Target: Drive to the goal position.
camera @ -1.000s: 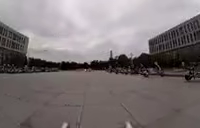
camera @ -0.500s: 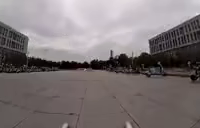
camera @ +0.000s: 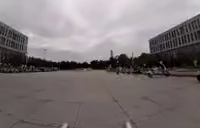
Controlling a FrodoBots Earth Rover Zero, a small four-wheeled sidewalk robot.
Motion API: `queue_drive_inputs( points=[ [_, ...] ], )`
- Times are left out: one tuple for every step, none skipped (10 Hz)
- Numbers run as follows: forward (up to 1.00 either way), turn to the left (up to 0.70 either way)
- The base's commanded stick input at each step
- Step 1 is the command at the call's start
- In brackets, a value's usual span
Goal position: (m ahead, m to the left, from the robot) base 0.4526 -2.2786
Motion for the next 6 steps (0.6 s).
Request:
queue_drive_inputs(
  points=[
    [0.70, 0.00],
    [0.70, 0.00],
    [0.70, 0.00],
    [0.70, 0.00],
    [0.70, 0.00],
    [0.70, 0.00]
  ],
)
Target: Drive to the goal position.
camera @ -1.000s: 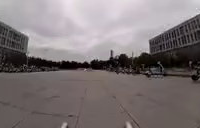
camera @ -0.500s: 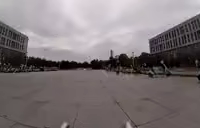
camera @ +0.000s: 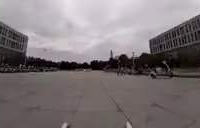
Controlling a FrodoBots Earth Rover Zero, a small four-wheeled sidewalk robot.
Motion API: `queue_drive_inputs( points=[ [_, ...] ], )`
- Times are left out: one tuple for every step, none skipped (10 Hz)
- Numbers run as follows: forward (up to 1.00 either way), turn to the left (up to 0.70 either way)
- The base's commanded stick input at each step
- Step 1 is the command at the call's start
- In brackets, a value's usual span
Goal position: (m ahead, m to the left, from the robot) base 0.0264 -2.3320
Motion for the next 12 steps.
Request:
queue_drive_inputs(
  points=[
    [0.70, 0.00],
    [0.70, 0.00],
    [0.70, 0.00],
    [0.70, 0.00],
    [0.70, 0.00],
    [0.70, 0.00],
    [0.70, 0.00],
    [0.70, 0.00],
    [0.70, 0.00],
    [0.70, 0.00],
    [0.70, 0.00],
    [0.70, 0.00]
  ],
)
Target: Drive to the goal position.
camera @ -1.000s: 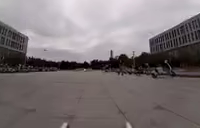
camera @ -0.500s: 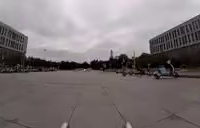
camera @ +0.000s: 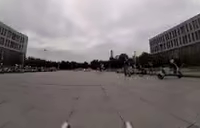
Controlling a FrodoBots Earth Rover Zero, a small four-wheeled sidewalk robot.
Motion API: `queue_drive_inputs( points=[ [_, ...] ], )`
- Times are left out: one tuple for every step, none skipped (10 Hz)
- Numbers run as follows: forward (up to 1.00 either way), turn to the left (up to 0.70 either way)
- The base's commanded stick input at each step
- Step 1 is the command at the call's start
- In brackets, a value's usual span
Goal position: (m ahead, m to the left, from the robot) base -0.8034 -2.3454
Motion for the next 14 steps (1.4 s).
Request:
queue_drive_inputs(
  points=[
    [0.70, 0.00],
    [0.70, 0.00],
    [0.70, 0.00],
    [0.70, 0.00],
    [0.70, 0.00],
    [0.70, 0.00],
    [0.70, 0.00],
    [0.70, 0.00],
    [0.70, 0.00],
    [0.70, 0.00],
    [0.70, 0.00],
    [0.70, 0.00],
    [0.70, 0.00],
    [0.70, 0.00]
  ],
)
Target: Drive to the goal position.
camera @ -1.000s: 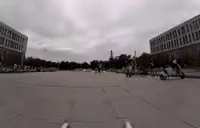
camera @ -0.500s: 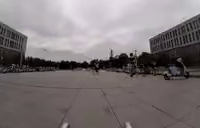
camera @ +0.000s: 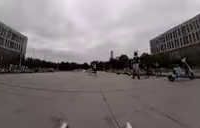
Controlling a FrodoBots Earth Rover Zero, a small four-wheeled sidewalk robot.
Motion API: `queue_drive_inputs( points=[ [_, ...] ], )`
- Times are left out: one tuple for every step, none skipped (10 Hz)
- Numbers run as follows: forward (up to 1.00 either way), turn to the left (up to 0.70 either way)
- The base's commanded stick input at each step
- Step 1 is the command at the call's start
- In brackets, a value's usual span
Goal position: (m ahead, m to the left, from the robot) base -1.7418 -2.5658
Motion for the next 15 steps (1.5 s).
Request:
queue_drive_inputs(
  points=[
    [0.70, 0.00],
    [0.70, 0.00],
    [0.70, 0.00],
    [0.70, 0.00],
    [0.70, 0.00],
    [0.70, 0.00],
    [0.70, 0.00],
    [0.70, 0.00],
    [0.70, 0.00],
    [0.70, 0.00],
    [0.70, 0.00],
    [0.70, 0.00],
    [0.70, 0.00],
    [0.70, 0.00],
    [0.70, 0.00]
  ],
)
